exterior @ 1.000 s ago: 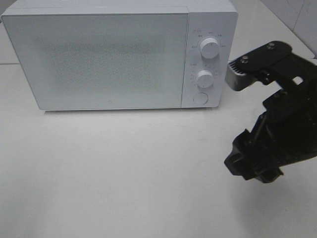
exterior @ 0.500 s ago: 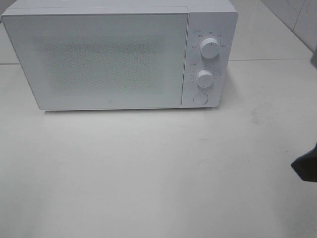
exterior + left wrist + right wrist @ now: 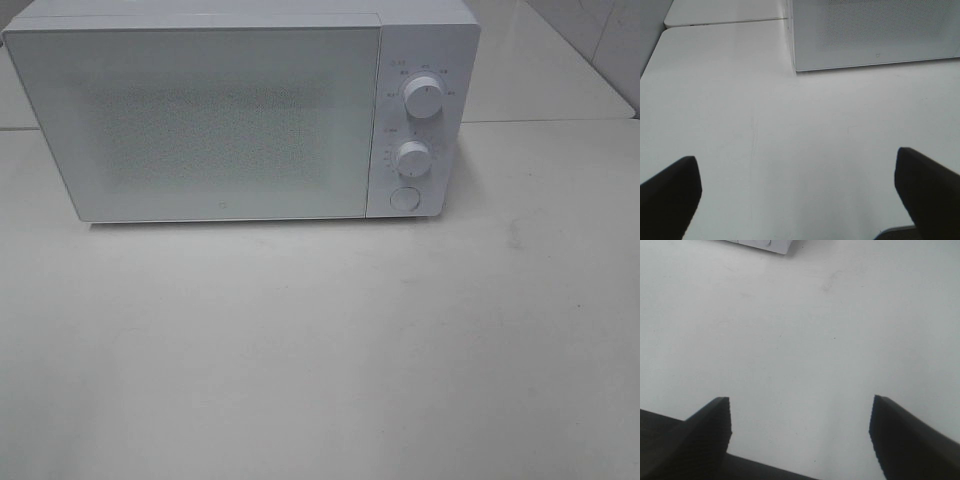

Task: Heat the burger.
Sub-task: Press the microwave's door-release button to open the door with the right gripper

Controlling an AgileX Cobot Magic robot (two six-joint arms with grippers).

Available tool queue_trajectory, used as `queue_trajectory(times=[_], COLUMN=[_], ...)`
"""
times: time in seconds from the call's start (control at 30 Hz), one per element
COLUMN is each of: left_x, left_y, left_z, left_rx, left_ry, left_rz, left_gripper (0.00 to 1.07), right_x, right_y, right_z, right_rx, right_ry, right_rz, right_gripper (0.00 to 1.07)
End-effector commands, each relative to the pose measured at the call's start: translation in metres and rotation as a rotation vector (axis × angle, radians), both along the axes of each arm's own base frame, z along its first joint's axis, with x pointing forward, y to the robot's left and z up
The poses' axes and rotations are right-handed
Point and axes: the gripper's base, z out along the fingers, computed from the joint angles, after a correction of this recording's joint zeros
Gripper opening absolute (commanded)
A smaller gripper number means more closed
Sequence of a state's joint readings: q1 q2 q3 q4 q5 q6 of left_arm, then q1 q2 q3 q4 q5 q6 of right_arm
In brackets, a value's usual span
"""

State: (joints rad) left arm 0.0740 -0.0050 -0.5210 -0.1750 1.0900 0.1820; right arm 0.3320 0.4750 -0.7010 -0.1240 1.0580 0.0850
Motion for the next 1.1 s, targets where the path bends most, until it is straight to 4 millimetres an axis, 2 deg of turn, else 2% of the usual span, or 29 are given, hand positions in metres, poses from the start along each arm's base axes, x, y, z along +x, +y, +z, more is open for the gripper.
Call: queue_trajectory(times=[0.03,0.1,0.33,0.7,1.1], left_x=[-0.003,-0.003,-0.003,-0.003,-0.002], left_y=[-0.001,-0.001,-0.001,-0.001,0.0], left_z=[0.0,0.0,0.0,0.0,0.0], left_rx=[-0.007,-0.007,-0.007,-0.007,-0.006], left_ry=[-0.039,-0.039,-0.039,-0.039,-0.031], left_rz=[0.004,0.004,0.004,0.004,0.007], left_gripper=[0.98,0.98,0.98,0.98,0.98], right_x=[-0.009,-0.02,-0.041,-0.069,-0.069], right_y=[-0.004,-0.009,-0.016,-0.021,-0.02], right_z=[-0.009,-0.02,-0.041,-0.043,-0.043], right_rx=[-0.001,0.01,0.03,0.067,0.064], right_ry=[-0.035,-0.074,-0.168,-0.36,-0.356], right_rz=[-0.01,-0.035,-0.106,-0.188,-0.194], right_gripper=[0.76,0.76,0.76,0.76,0.76])
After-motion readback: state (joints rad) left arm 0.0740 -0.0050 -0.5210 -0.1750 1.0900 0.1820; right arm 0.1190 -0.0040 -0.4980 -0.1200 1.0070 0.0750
